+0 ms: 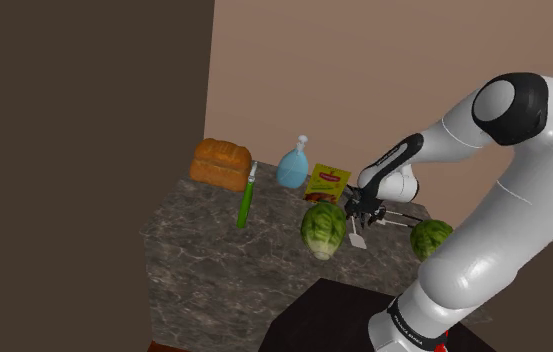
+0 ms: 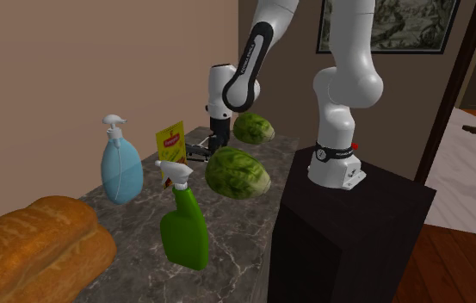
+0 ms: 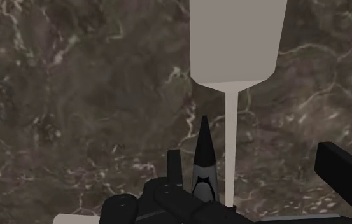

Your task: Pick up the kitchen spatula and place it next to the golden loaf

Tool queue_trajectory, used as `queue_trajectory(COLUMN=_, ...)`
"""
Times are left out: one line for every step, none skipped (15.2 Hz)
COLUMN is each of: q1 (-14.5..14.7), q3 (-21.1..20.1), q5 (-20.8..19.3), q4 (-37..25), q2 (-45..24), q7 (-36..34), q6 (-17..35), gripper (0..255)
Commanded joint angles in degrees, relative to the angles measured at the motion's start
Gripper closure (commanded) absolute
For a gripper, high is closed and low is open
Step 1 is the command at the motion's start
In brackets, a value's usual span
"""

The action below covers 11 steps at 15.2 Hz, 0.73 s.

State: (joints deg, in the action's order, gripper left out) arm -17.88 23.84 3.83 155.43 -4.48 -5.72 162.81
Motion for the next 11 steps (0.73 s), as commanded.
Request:
queue_trajectory(q1=-0.5, q3=-1.1, q5=3.4, q4=-0.2, q2=-2.4, q7=2.4, q6=2.0, gripper=0)
queue_trajectory(q1=-1.0, q3=-1.9, q5=5.1, q4=-0.4, q2=-3.6, q7=3.6, q6=2.8, gripper=0)
queue_trajectory(q1=-1.5, q3=-2.8, q5=6.7, q4=-0.7, q2=-4.7, q7=4.8, q6=3.7, gripper=0)
queue_trajectory(q1=-2.2, q3=-3.8, q5=8.3, q4=-0.9, q2=-5.8, q7=6.0, q6=4.4, gripper=0)
queue_trajectory(q1=-3.3, q3=-5.4, q5=10.7, q4=-1.4, q2=-7.5, q7=7.8, q6=5.7, gripper=0)
queue_trajectory(q1=-3.5, q3=-5.6, q5=10.6, q4=-1.4, q2=-7.5, q7=7.7, q6=5.7, gripper=0)
queue_trajectory(q1=-3.5, q3=-5.6, q5=10.6, q4=-1.4, q2=-7.5, q7=7.7, q6=5.7, gripper=0)
queue_trajectory(q1=-3.6, q3=-5.6, q5=10.6, q4=-1.4, q2=-7.5, q7=7.7, q6=5.7, gripper=0)
queue_trajectory(q1=-3.6, q3=-5.6, q5=10.6, q4=-1.4, q2=-7.5, q7=7.7, q6=5.7, gripper=0)
queue_trajectory(q1=-3.6, q3=-5.6, q5=10.6, q4=-1.4, q2=-7.5, q7=7.7, q6=5.7, gripper=0)
queue_trajectory(q1=-3.6, q3=-5.6, q5=10.6, q4=-1.4, q2=-7.5, q7=7.7, q6=5.7, gripper=0)
